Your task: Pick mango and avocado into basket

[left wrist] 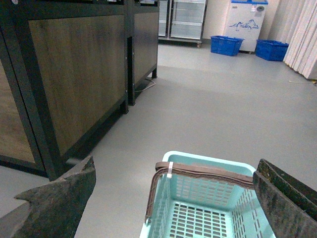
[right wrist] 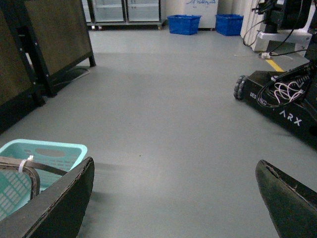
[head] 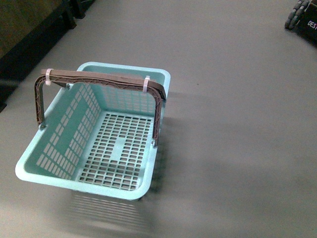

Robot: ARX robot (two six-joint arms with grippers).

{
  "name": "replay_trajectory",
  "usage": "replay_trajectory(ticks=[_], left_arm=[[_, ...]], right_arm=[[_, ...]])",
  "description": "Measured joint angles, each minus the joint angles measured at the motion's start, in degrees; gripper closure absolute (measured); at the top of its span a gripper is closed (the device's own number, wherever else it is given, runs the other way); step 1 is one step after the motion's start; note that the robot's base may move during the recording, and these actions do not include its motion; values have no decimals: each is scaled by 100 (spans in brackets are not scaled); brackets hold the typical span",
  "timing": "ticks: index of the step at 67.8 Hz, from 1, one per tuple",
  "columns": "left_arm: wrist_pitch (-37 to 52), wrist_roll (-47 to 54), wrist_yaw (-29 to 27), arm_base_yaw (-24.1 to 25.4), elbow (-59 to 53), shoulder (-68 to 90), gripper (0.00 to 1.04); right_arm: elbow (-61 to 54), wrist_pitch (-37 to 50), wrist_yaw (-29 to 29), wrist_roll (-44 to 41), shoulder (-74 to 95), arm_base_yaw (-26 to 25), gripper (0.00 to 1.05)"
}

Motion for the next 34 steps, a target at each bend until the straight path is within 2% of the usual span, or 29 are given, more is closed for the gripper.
replay_trajectory(ticks=[34], left_arm=[[0, 0, 0, 0, 0, 0, 8]], right_arm=[[0, 0, 0, 0, 0, 0, 9]])
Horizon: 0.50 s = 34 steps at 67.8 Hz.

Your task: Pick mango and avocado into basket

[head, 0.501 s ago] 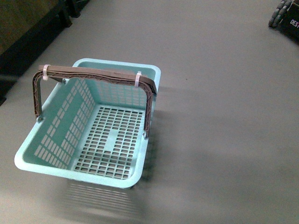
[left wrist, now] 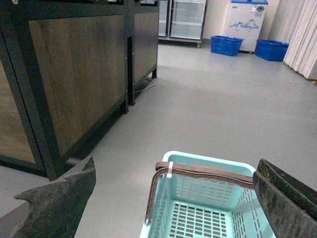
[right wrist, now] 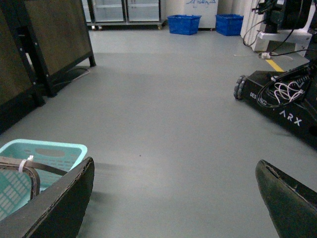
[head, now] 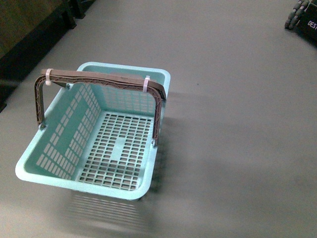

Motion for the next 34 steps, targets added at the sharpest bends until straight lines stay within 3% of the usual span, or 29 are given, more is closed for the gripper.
replay_trajectory(ticks=[17, 21, 25, 34], left_arm=[[-37, -79, -48, -7, 9, 26, 8], [-1231, -1073, -608, -166, 490, 682, 8], [-2022, -2221, -581, -76, 846, 1469, 8], [-1519, -4096, 2, 341, 990, 2422, 8]], right_arm=[[0, 0, 0, 2, 0, 0, 9], [0, 0, 2, 0, 0, 0, 9], [0, 0, 0, 2, 0, 2, 9], [0, 0, 0, 0, 0, 0, 9]])
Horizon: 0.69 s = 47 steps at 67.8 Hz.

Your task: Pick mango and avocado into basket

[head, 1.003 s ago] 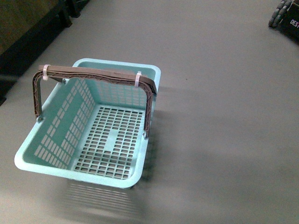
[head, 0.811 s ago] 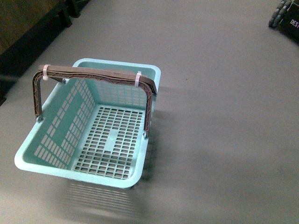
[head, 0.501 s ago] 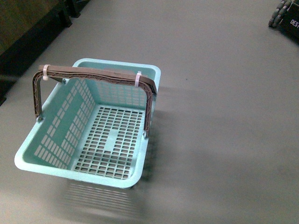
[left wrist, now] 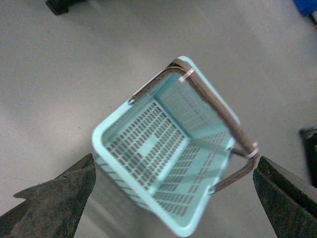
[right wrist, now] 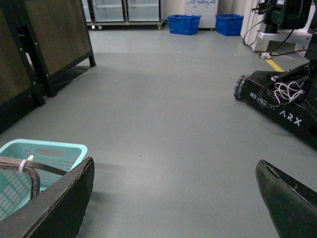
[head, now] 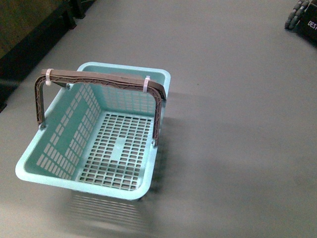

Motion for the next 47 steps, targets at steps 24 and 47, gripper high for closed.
replay_trajectory(ticks=[24, 47], left_arm=[[4354, -2750, -243, -894, 1510, 6098, 8], [4387, -3036, -474, -1711, 3862, 9145, 8]], right_arm=[[0, 0, 0, 2, 0, 0, 9], [0, 0, 0, 0, 0, 0, 9]])
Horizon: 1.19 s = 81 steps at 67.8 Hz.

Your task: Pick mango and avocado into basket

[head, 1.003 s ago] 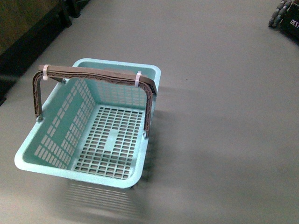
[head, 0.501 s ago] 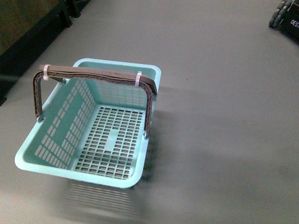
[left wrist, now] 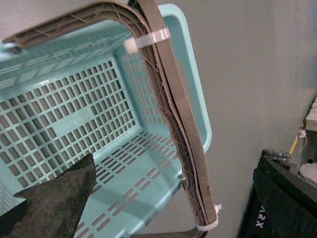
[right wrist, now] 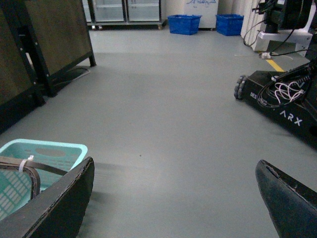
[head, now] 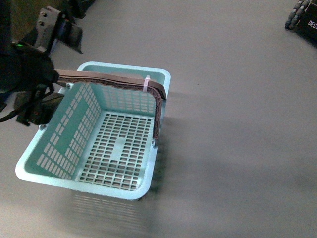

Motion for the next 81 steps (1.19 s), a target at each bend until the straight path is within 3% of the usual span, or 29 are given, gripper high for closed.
replay_trajectory(ticks=[20, 55, 81], left_arm=[[-219, -116, -133, -463, 1338, 1314, 8], [-380, -330, -411, -393, 2153, 2098, 9], [-695, -575, -483, -345, 2496, 2337, 73]], right_arm=[[0, 0, 2, 2, 0, 0, 9], [0, 0, 0, 0, 0, 0, 9], [0, 0, 0, 0, 0, 0, 9]])
